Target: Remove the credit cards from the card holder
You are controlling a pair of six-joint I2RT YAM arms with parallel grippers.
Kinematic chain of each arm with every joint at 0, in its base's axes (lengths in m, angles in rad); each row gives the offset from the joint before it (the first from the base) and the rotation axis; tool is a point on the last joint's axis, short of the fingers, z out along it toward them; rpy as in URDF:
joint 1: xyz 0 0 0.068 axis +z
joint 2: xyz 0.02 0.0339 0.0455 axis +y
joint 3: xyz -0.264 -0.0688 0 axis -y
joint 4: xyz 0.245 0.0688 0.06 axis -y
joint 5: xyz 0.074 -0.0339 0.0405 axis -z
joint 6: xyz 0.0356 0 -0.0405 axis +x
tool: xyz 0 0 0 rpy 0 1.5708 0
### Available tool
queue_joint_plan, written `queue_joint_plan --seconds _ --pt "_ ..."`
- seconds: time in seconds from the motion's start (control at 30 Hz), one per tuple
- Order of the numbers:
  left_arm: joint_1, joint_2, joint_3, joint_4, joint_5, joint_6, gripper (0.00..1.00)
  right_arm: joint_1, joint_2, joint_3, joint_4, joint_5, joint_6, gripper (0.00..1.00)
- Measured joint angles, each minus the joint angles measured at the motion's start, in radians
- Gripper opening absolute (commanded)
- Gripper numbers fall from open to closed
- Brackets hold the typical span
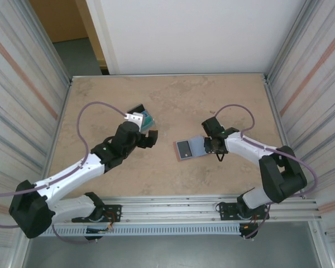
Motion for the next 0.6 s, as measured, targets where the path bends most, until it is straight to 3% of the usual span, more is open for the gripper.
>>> queue_joint_plan --seconds 0.23,0.43,0.6 --pt "-0.044 0.078 0.0 0.037 -0.016 -0.02 0.99 -0.023 -0.117 0.001 -0.023 -0.055 0.003 0.31" --pt "-0.09 0.216 0.0 0.084 -0.014 -0.057 0.99 -0.042 -0.118 0.034 0.002 -0.252 0.003 0.29" --pt "-0.116 0.332 0.003 0.119 -0.011 -0.084 0.99 -0.048 -0.019 0.064 0.066 -0.412 0.002 0.23"
